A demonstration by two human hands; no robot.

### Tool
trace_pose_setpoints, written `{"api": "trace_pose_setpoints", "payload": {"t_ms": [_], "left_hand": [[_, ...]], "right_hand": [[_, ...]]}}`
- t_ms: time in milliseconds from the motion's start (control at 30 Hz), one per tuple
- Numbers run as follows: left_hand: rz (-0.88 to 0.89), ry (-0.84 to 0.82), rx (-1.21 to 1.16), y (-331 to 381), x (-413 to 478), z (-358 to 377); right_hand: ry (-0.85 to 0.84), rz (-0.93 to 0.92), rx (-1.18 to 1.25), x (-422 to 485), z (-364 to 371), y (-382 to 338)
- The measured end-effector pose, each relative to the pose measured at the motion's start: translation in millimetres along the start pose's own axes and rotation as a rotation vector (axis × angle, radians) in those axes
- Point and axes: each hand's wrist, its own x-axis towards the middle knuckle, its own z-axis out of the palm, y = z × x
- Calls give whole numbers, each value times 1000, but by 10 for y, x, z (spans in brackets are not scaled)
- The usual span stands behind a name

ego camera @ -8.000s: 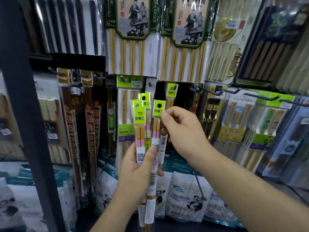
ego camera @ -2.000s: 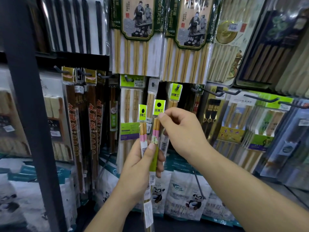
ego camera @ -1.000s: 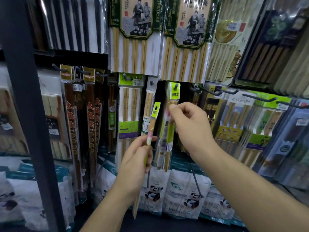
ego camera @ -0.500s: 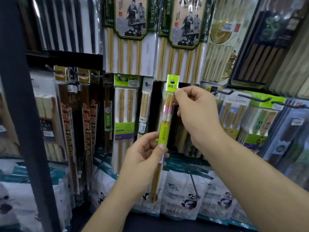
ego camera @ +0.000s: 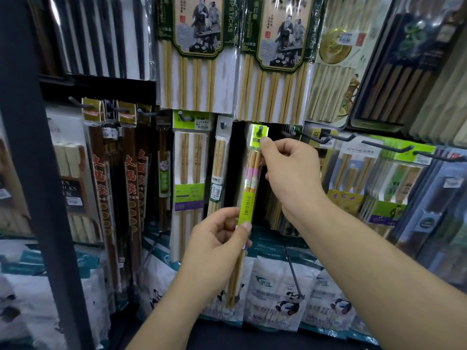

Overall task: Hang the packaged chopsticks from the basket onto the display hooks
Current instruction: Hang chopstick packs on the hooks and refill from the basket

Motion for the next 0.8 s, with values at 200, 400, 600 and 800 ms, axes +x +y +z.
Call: {"api": "trace_pose_setpoints", "payload": {"t_ms": [200, 400, 600, 800], "left_hand": [[92, -28, 387, 107, 53, -140], [56, 1, 239, 345, 414, 37], [-16, -52, 164, 549, 896, 319], [-58, -29, 32, 446, 1055, 425]], "right_hand": [[-27, -65, -34, -75, -78, 204], [-292, -39, -104, -172, -123, 527], [-444, 29, -26, -173, -42, 701], [-462, -4, 63, -86, 141, 745]]}}
